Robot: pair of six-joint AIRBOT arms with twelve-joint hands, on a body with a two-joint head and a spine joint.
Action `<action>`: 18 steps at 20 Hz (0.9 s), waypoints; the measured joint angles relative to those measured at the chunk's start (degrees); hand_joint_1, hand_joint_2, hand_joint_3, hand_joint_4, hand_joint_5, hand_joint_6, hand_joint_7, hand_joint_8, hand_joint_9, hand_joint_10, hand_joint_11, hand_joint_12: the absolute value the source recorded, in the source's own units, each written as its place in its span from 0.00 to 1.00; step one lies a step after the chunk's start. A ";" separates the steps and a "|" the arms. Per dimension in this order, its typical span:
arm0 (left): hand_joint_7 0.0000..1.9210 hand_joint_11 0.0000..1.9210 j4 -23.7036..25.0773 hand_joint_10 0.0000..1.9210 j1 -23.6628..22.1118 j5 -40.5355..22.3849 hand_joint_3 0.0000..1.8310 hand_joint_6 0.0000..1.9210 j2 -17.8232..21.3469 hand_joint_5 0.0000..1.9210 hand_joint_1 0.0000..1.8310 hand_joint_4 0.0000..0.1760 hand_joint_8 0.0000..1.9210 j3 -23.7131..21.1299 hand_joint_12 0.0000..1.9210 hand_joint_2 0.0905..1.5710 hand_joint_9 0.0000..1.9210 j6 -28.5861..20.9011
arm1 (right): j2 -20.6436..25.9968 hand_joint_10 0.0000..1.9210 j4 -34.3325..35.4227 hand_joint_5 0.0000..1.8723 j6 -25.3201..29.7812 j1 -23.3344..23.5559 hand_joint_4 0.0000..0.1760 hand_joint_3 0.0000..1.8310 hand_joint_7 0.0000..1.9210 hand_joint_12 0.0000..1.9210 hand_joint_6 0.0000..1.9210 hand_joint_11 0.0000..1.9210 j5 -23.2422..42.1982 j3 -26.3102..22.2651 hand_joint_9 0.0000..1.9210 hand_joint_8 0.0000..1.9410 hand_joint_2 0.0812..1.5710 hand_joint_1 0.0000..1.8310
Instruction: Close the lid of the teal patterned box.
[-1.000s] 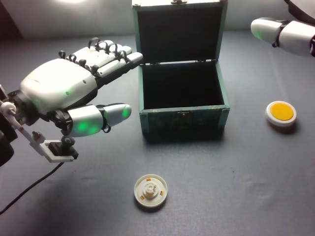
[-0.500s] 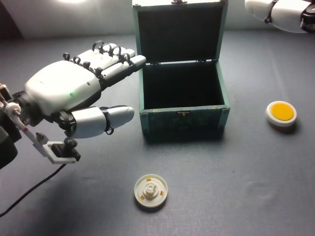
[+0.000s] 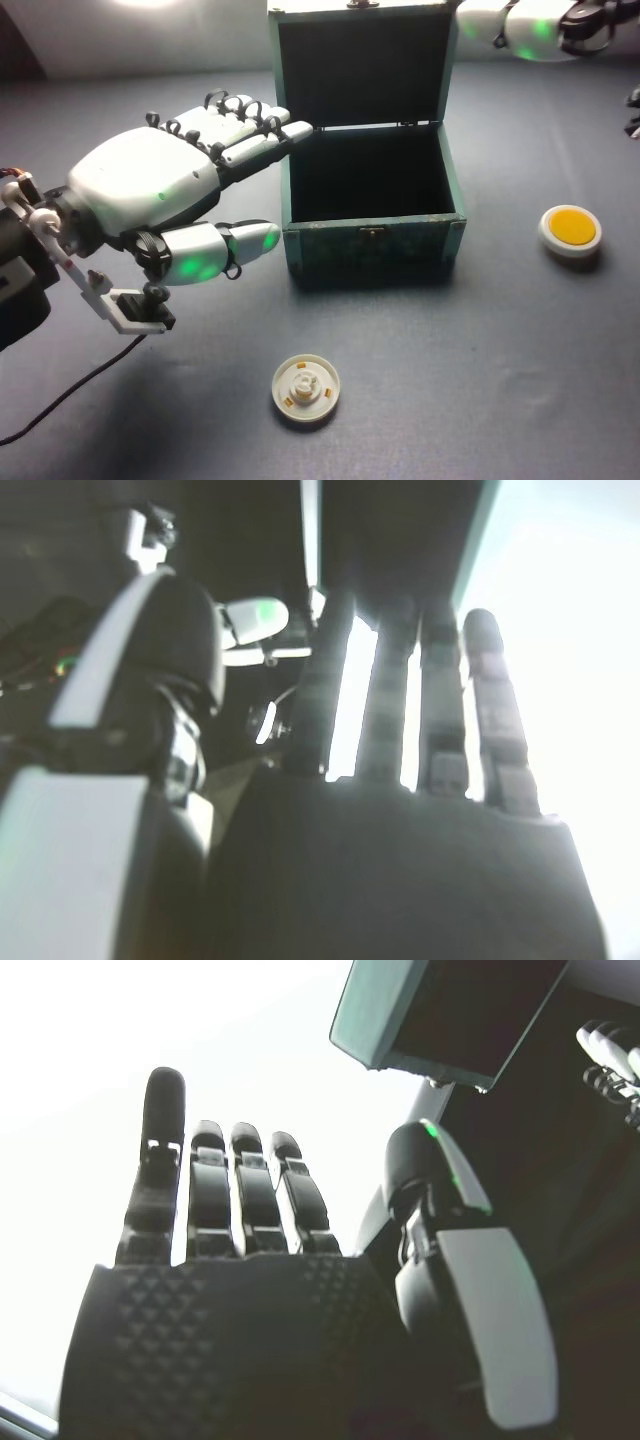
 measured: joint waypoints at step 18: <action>0.00 0.00 0.81 0.00 -0.22 0.26 0.00 0.00 0.00 0.02 0.09 0.22 0.00 0.11 0.00 0.89 0.00 -0.63 | -3.48 0.03 -0.20 0.01 0.00 0.22 0.00 0.00 0.03 0.80 0.00 0.00 -5.64 3.37 0.05 0.01 0.80 0.16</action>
